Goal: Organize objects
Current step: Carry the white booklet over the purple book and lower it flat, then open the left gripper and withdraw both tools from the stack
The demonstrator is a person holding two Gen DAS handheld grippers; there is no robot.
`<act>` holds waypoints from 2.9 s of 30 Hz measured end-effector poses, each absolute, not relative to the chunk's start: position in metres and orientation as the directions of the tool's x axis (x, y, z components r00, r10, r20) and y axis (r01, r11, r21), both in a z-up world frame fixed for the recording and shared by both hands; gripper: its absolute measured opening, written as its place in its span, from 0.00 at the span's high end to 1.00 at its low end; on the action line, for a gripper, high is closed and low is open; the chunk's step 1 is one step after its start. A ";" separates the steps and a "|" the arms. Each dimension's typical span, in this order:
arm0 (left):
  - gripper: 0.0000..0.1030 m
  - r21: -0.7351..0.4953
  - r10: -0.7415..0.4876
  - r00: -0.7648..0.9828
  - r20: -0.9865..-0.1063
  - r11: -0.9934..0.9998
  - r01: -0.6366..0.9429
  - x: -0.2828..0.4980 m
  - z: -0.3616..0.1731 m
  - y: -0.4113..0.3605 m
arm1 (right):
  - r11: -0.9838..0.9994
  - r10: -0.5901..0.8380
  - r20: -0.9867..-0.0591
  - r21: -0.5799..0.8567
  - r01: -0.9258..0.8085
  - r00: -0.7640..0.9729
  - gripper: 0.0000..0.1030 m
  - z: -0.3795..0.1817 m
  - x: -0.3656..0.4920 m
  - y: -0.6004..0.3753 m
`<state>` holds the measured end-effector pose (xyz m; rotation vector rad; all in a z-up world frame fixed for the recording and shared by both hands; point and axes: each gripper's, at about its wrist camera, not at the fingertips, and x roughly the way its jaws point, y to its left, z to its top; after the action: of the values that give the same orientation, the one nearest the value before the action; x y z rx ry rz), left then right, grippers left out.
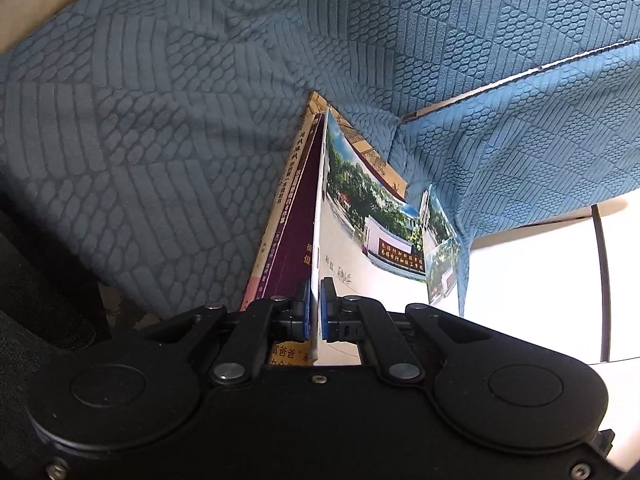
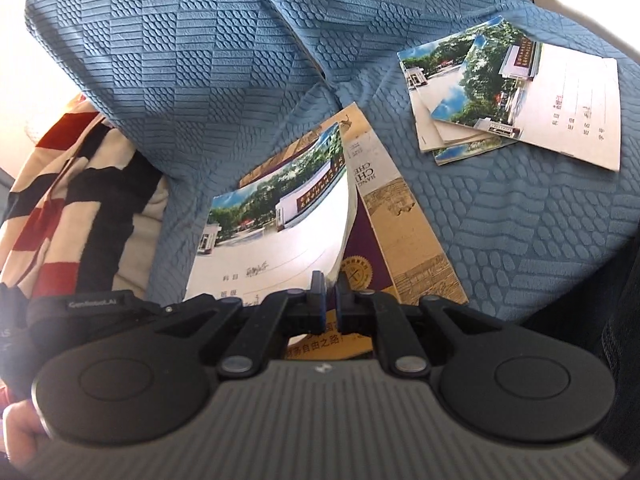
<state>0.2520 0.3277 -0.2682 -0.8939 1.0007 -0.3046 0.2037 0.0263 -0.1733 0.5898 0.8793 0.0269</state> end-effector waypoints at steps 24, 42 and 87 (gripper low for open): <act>0.81 -0.583 -0.399 0.634 -0.663 0.806 -0.103 0.211 -0.203 0.315 | 0.931 0.082 -0.659 0.318 0.179 0.748 0.52 -0.110 0.176 0.006; 0.68 -0.481 -0.360 0.719 -0.595 0.876 0.040 0.167 -0.133 0.276 | 0.971 0.063 -0.571 0.225 0.082 0.819 0.52 -0.066 0.139 -0.007; 0.00 -0.355 -0.316 0.768 -0.557 0.927 0.124 0.144 -0.113 0.212 | 0.968 -0.042 -0.546 0.185 0.170 0.837 0.00 -0.053 0.104 -0.051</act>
<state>0.1442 0.2122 -0.1132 -0.3079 0.6536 -0.2429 0.1035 -0.0514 -0.0531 0.2309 0.5701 -0.1132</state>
